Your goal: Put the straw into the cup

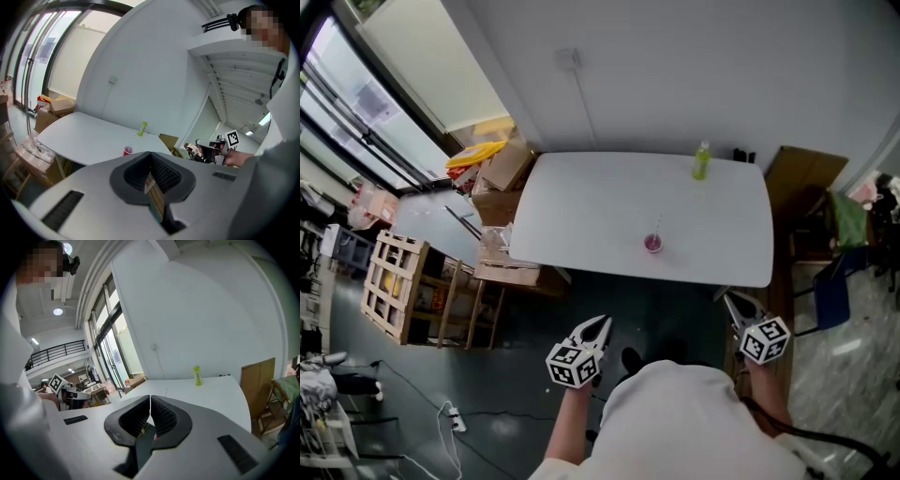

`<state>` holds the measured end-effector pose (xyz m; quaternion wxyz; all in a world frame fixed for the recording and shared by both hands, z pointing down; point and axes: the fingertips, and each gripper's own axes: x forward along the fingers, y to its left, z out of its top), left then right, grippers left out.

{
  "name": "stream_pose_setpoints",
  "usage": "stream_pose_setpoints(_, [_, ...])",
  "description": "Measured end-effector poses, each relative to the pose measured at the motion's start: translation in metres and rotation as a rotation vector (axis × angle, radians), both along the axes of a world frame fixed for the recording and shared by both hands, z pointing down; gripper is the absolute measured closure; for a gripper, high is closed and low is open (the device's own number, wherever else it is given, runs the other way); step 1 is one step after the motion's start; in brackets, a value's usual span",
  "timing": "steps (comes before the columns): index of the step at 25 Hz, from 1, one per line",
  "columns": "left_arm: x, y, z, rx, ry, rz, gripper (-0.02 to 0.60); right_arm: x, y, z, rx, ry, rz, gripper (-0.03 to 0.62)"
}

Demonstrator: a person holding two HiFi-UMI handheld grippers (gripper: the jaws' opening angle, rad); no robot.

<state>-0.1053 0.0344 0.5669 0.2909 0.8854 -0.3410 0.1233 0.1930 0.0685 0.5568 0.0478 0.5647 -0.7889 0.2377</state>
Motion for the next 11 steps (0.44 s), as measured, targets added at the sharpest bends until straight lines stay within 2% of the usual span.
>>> stream_pose_setpoints(11, [-0.012, -0.009, 0.002, -0.003, 0.005, -0.027, 0.58, -0.007, -0.014, -0.001, 0.014, -0.021, 0.001, 0.557])
